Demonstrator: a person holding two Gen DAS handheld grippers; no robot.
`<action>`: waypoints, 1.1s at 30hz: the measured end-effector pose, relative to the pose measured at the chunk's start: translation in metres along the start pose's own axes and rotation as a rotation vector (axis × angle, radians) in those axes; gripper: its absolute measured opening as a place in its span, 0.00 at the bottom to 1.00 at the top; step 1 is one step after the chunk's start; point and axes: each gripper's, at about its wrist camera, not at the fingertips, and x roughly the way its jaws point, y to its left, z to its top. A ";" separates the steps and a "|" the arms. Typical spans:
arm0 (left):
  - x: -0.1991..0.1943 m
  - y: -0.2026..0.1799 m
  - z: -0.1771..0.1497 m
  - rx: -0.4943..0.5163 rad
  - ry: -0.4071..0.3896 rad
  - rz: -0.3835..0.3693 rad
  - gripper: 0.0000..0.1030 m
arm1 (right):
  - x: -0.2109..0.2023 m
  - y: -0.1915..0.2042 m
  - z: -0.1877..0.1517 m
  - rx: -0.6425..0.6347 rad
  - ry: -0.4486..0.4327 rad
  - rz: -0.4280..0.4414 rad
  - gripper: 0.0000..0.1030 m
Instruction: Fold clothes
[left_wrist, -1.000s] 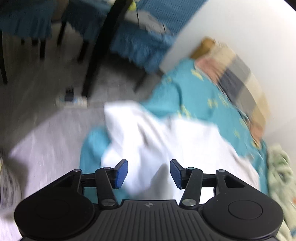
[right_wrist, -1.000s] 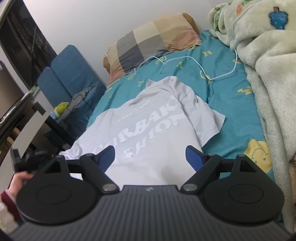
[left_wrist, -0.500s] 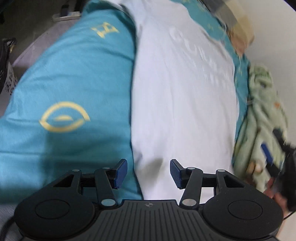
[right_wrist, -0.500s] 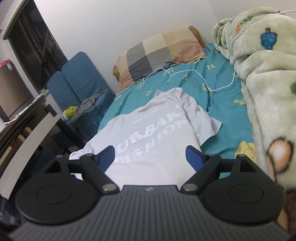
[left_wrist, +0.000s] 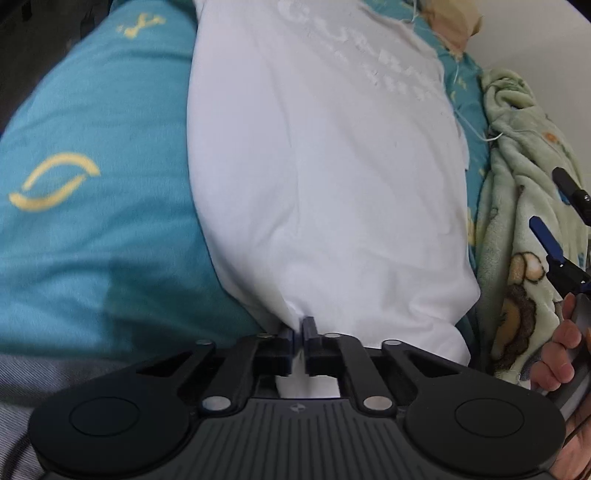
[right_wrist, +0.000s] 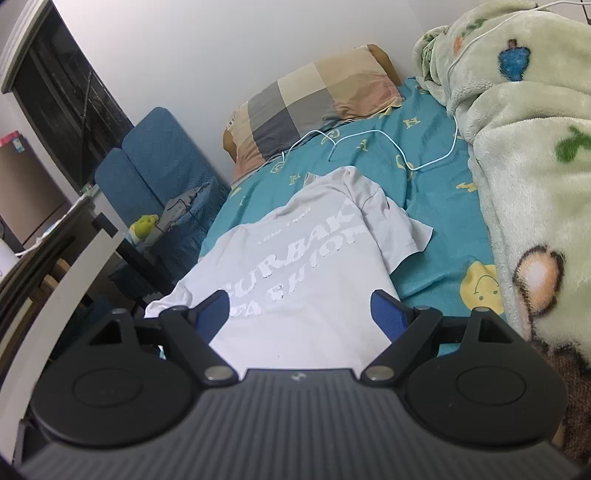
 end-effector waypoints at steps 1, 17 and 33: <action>-0.006 0.001 0.002 0.003 -0.007 -0.009 0.03 | 0.000 0.000 0.000 0.000 0.000 0.002 0.83; -0.084 0.020 0.116 0.144 -0.082 0.441 0.03 | 0.001 -0.021 0.008 0.088 -0.002 -0.021 0.83; -0.078 0.008 0.086 0.185 -0.276 0.319 0.50 | 0.054 -0.074 0.044 0.303 0.056 -0.067 0.78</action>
